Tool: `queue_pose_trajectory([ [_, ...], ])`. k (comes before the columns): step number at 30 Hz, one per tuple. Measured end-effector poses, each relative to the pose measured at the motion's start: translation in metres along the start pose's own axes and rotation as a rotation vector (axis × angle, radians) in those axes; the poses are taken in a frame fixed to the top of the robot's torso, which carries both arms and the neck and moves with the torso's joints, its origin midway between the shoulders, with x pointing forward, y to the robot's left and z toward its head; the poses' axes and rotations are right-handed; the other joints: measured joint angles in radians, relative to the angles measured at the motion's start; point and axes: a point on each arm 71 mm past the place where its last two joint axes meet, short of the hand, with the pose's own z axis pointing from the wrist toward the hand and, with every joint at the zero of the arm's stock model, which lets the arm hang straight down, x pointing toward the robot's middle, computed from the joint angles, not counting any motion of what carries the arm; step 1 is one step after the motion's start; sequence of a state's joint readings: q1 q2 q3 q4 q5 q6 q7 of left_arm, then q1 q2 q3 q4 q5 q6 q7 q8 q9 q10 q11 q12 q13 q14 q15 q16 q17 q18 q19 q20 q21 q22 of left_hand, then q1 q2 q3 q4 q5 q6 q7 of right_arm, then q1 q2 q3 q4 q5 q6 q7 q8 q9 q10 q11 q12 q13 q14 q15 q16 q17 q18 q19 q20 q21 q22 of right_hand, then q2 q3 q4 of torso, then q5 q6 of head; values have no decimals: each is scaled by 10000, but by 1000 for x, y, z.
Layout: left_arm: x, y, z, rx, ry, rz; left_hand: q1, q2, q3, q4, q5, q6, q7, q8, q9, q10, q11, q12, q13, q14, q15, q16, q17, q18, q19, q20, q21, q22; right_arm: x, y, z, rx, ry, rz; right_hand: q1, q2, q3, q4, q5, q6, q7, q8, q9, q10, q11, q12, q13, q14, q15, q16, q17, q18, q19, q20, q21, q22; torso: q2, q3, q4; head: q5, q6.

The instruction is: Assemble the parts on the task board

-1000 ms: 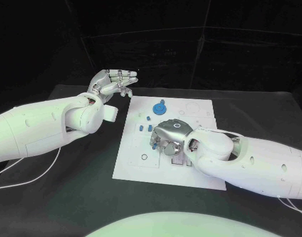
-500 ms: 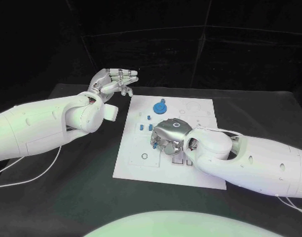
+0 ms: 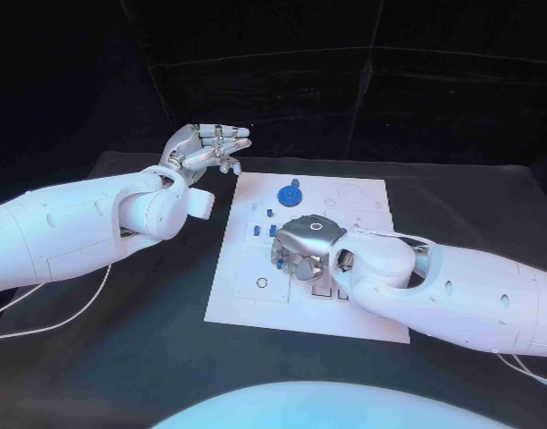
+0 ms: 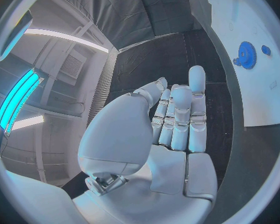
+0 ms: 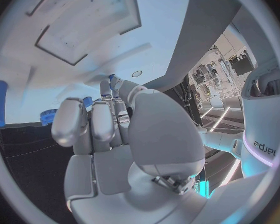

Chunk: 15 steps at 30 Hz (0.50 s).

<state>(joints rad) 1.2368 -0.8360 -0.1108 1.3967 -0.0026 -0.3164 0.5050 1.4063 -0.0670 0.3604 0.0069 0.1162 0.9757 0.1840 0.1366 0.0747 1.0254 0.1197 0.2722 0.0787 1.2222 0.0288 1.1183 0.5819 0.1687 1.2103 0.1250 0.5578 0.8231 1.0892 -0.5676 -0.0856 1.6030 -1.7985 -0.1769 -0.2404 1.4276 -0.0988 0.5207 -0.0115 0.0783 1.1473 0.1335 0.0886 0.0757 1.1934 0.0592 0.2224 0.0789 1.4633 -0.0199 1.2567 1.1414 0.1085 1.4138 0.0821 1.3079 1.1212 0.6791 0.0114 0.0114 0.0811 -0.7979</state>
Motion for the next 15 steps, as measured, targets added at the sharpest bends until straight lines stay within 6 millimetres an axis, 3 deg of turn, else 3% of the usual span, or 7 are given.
queue_pose_trajectory([
  [8, 0, 0, 0, -6, 0, -1, 0, 0, 0, 0, 0, 0, 0, 0, 1, 0, 0, 0, 0, 0, 0, 0, 0, 0, 0, 0, 0, 1, 1, 1, 1, 2, 112, -35, -96, -96, -29, -29, 0, -12, 11, 35, -4, -2, 2, -52, 7, 0, 0, 0, -75, 1, -3, 3, 0, -59, 0, -1, 0, 1, 6],
  [10, 0, 0, 0, -6, 1, -2, 0, 0, 29, -29, 0, 0, 0, 0, 1, 0, 0, 0, -3, 0, 0, 0, -11, 0, 0, 0, -15, 0, 1, 1, 2, 9, 125, -40, -214, -205, -97, -12, 9, -290, 189, -88, -33, -283, 161, -238, -24, 36, 36, -39, -195, 3, -152, 44, -109, -225, 0, -1, 0, 2, 6],
  [13, 0, 0, 0, -7, 1, -2, 0, 0, 41, -41, 0, 0, 0, 0, 1, 0, 0, 0, -11, 0, 0, -38, -35, 0, 0, 0, -38, -10, 2, -1, 2, 77, 152, -45, -505, -368, -154, 46, 90, -1244, 489, -269, -136, -1033, 447, -644, -162, 34, 293, -484, -744, 0, -506, 209, -566, -894, 0, -1, 0, 9, 5],
  [15, -1, 0, 0, -8, -2, -1, 0, 0, 41, -41, 0, 0, 0, 0, 1, 0, 0, -1, -11, 0, 0, -38, -35, 0, 0, 0, -38, -10, 2, -3, 1, 128, 154, -36, -607, -470, -183, 75, 90, -1618, 569, -269, -137, -1371, 571, -778, -167, 34, 359, -756, -1085, 1, -688, 326, -863, -1325, 0, 0, 0, 10, 5],
])
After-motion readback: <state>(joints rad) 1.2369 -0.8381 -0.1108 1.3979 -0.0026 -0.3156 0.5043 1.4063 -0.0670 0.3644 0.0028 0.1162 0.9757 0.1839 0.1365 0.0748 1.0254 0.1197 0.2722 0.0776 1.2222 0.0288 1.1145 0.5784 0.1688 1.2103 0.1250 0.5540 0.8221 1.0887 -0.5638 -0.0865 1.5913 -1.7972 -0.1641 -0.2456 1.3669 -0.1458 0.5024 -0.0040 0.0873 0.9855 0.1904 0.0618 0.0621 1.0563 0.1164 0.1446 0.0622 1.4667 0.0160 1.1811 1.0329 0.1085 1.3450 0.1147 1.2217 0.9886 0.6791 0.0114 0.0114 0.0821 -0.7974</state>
